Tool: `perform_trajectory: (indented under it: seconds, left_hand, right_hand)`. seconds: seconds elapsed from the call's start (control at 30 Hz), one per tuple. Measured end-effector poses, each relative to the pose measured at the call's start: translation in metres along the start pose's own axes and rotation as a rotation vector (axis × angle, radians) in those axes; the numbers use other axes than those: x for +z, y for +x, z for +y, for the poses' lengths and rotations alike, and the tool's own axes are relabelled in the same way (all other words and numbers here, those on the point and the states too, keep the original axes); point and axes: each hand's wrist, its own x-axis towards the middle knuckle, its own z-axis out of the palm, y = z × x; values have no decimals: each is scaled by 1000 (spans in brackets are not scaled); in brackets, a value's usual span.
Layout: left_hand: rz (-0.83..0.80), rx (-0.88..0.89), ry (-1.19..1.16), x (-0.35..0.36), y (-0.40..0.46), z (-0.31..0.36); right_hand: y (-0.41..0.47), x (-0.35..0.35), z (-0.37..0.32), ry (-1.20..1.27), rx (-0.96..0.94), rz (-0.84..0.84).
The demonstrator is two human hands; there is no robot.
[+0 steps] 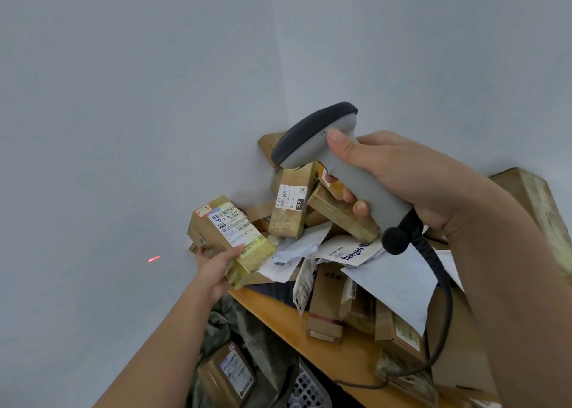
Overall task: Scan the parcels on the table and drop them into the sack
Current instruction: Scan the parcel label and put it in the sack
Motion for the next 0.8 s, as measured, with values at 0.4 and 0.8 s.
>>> perform_trajectory:
  seconds: [0.4,0.8]
  left_hand:
    - [-12,-15,-46,-4,-6,-3]
    - [8,-40,-34,-40,-3,-17]
  right_hand:
    - [-7,4,-6,-11,-10,0]
    - [8,40,0,-53,-8,-68]
